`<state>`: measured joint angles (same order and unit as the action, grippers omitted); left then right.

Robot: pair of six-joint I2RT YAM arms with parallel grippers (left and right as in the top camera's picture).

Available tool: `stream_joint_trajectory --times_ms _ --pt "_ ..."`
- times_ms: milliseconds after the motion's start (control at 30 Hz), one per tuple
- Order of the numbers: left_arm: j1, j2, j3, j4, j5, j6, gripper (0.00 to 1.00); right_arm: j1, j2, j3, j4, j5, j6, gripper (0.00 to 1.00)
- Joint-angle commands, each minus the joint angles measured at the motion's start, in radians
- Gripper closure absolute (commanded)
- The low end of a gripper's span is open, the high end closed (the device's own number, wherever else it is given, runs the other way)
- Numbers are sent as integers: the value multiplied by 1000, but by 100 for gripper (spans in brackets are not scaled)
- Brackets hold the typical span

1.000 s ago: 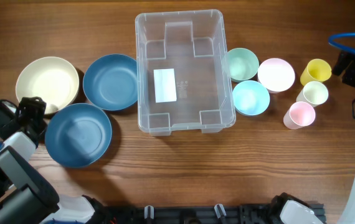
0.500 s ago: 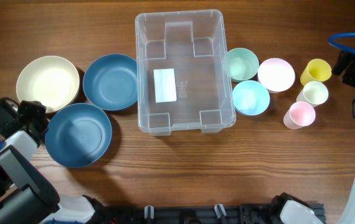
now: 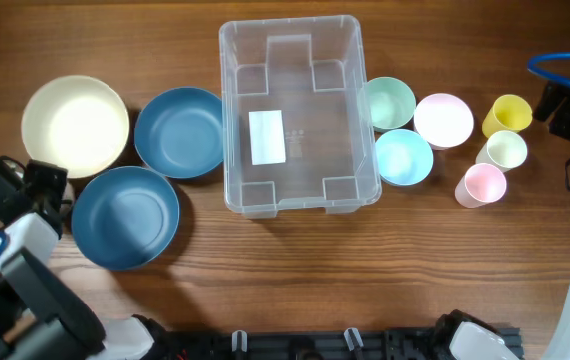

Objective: Pack container
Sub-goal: 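Lift the cream bowl with the left gripper over the clear bin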

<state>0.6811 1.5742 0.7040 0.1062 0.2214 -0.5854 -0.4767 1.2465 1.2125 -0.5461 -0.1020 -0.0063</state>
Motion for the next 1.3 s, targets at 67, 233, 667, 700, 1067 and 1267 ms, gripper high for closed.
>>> stream_joint_trajectory --times_ms 67,233,667,700,1067,1267 --pt "2 -218 48 2 12 1 95 2 8 18 3 -12 -13 0" --pt "-8 -329 48 -3 50 0 96 2 8 18 3 -12 -13 0" --pt "-501 -453 252 -71 151 1 96 2 8 18 3 -12 -13 0" --pt "-545 -441 283 -87 128 1 96 2 8 18 3 -12 -13 0" --pt "-910 -169 463 -141 -82 58 96 2 8 18 3 -12 -13 0" --pt "-1050 24 528 -159 -202 127 94 2 8 18 3 -12 -13 0"
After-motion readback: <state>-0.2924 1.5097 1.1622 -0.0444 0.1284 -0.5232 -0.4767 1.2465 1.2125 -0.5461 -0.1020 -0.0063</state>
